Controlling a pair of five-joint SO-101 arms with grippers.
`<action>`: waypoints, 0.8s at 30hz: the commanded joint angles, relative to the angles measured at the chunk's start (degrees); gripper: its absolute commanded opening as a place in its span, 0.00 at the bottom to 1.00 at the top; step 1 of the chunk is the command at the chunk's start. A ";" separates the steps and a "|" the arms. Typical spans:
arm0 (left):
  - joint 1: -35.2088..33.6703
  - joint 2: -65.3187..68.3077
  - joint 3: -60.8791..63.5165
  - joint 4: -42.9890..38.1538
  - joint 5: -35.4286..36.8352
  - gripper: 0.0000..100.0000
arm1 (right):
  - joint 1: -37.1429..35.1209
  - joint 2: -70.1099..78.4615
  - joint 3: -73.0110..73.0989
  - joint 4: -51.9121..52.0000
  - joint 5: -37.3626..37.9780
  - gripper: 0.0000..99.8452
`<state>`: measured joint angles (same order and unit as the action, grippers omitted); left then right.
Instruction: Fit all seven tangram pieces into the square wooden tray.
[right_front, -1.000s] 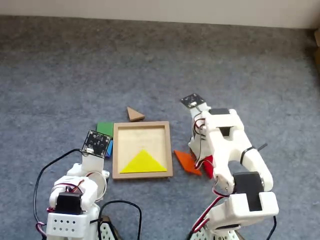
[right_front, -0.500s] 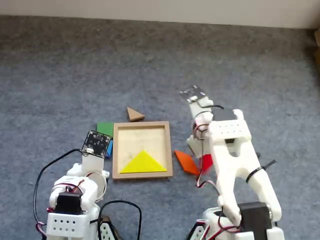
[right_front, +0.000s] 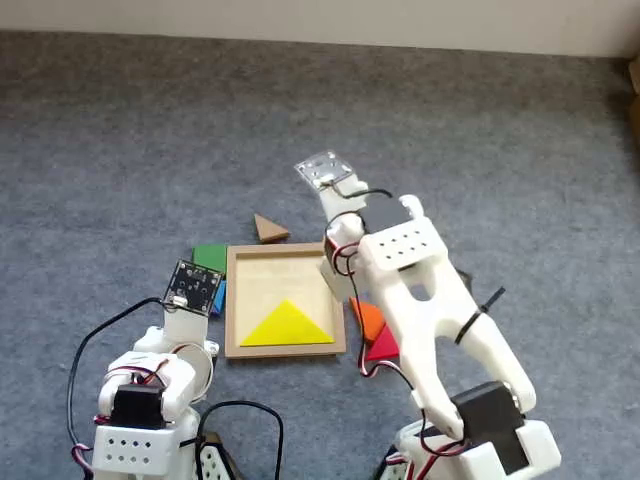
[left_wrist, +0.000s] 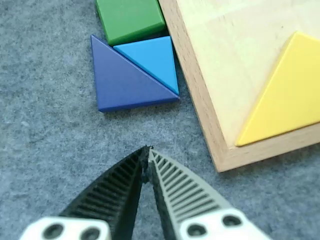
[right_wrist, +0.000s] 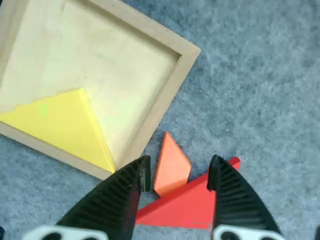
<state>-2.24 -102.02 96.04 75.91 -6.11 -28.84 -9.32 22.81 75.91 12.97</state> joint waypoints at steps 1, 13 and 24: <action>0.48 -2.15 1.10 0.18 -0.26 0.00 | 3.65 -1.36 -3.12 4.09 1.14 0.18; 0.48 -2.15 1.10 0.18 -0.26 0.00 | 22.55 -17.36 20.00 1.89 25.23 0.09; 0.48 -2.15 1.10 0.18 -0.26 0.00 | 17.36 -17.36 33.98 -11.47 25.76 0.09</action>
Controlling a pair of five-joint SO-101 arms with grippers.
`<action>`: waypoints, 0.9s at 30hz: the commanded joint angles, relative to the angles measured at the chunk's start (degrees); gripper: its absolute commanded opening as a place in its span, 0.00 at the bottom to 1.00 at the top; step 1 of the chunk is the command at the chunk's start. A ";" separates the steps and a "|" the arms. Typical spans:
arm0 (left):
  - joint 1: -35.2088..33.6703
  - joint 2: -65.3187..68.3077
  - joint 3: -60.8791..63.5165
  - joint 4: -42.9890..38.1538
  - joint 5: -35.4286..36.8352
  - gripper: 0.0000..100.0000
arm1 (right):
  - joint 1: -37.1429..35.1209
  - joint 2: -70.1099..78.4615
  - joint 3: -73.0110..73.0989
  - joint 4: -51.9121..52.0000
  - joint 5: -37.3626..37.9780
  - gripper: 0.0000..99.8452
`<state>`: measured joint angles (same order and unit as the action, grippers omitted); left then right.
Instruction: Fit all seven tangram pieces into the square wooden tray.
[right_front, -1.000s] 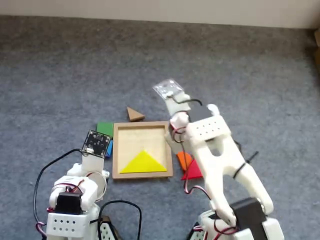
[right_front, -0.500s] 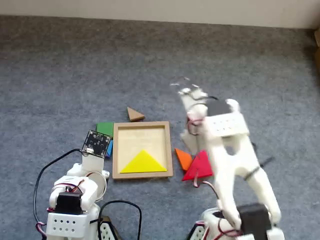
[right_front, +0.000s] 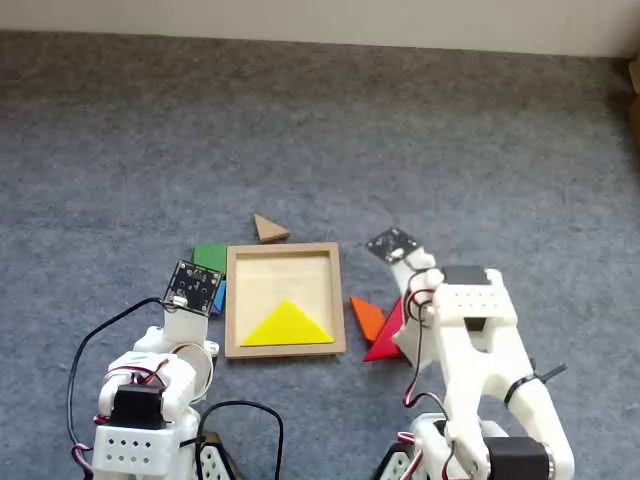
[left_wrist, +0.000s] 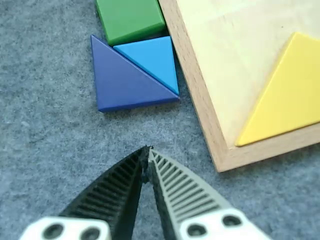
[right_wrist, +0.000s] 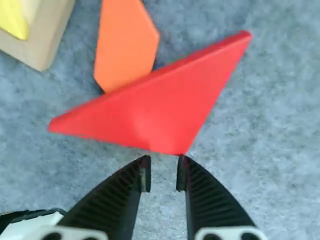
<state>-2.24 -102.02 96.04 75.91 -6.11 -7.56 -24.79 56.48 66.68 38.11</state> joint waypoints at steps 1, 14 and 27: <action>0.48 -2.15 1.10 0.18 -0.26 0.00 | -5.14 -1.89 0.31 -2.77 0.35 0.09; 0.48 -2.15 1.10 0.18 -0.26 0.00 | -15.78 -2.59 -3.56 -2.51 -4.57 0.09; 0.48 -2.15 1.10 0.18 -0.26 0.00 | 0.92 -1.71 -14.73 -1.98 1.23 0.09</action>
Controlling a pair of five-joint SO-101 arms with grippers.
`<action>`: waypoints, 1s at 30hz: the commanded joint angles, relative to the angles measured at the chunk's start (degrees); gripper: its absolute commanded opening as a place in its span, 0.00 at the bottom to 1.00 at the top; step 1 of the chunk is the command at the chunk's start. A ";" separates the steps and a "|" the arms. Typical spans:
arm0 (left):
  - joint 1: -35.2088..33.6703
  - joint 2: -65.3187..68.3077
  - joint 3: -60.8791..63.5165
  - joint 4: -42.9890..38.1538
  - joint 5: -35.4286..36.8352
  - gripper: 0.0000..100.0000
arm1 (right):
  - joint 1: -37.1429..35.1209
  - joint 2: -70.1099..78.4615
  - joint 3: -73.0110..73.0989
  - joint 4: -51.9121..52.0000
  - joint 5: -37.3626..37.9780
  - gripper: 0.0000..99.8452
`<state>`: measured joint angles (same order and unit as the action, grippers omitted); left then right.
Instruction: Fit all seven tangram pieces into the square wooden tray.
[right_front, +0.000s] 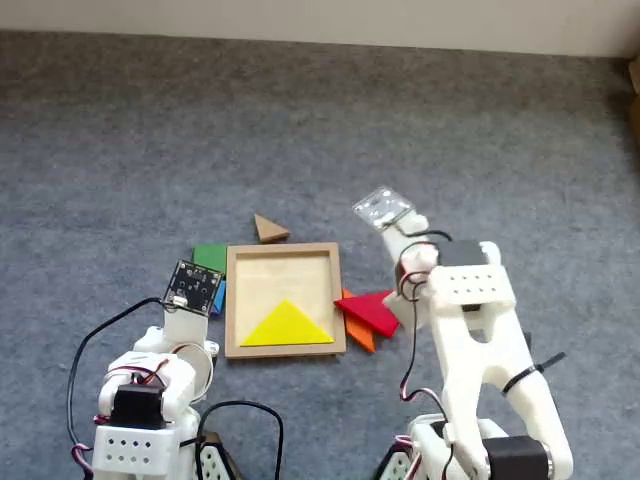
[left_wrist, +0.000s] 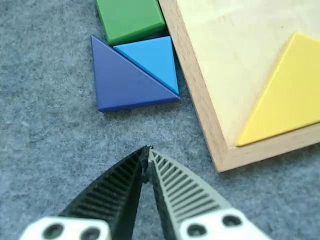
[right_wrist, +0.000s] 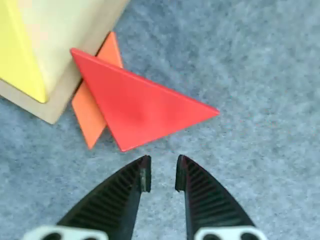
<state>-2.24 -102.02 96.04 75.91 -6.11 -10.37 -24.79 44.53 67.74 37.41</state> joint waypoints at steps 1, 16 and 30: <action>0.48 -2.15 1.10 0.18 -0.26 0.00 | 4.97 -1.19 -2.07 -4.00 2.11 0.09; 0.48 -2.15 1.10 0.18 -0.26 0.00 | 3.65 21.67 -5.58 -11.21 4.66 0.09; 0.48 -2.15 1.10 0.18 -0.26 0.00 | -16.22 14.73 -6.99 -11.12 -1.49 0.09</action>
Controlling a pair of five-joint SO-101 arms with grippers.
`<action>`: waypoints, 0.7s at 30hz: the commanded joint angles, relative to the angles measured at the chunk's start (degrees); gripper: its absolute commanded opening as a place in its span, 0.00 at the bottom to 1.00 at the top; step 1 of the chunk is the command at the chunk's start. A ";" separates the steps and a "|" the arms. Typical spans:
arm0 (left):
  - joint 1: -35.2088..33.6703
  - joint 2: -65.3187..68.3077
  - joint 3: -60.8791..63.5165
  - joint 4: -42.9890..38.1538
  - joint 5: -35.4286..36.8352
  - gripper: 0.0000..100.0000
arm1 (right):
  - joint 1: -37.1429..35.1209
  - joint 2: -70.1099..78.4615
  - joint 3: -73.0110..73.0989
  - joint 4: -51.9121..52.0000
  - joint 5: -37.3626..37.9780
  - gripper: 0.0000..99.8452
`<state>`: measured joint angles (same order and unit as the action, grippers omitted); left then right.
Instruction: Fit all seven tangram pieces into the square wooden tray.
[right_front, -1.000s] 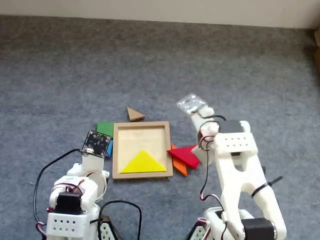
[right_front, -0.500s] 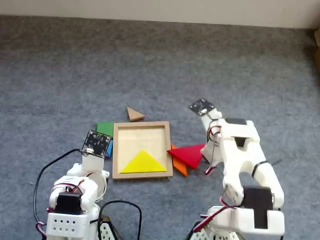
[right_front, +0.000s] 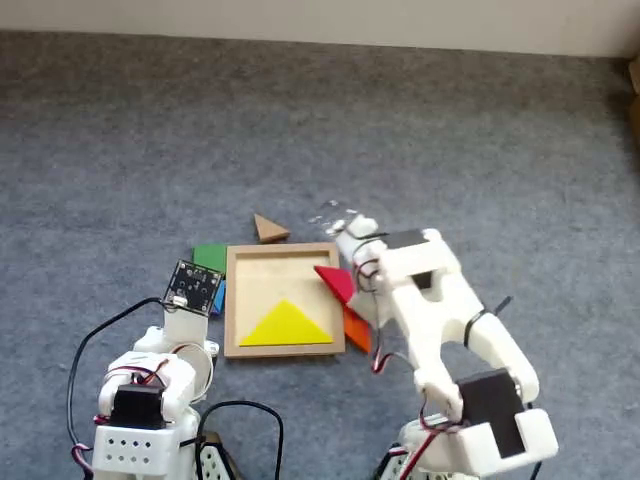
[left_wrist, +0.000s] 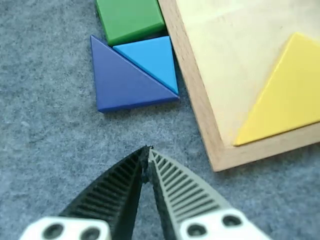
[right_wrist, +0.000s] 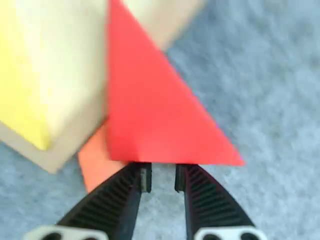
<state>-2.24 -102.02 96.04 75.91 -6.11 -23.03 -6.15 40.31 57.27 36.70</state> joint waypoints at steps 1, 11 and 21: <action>0.48 -2.15 1.10 0.18 -0.26 0.00 | -4.18 -4.79 -2.77 -0.66 -0.97 0.09; 0.48 -2.15 1.10 0.18 -0.26 0.00 | -0.92 -21.32 -2.86 2.59 -4.04 0.09; 0.48 -2.15 1.10 0.18 -0.26 0.00 | 9.98 -8.66 -2.77 -15.25 -4.04 0.09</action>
<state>-2.24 -102.02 96.04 75.91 -6.11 -15.91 -18.64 40.31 48.13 33.27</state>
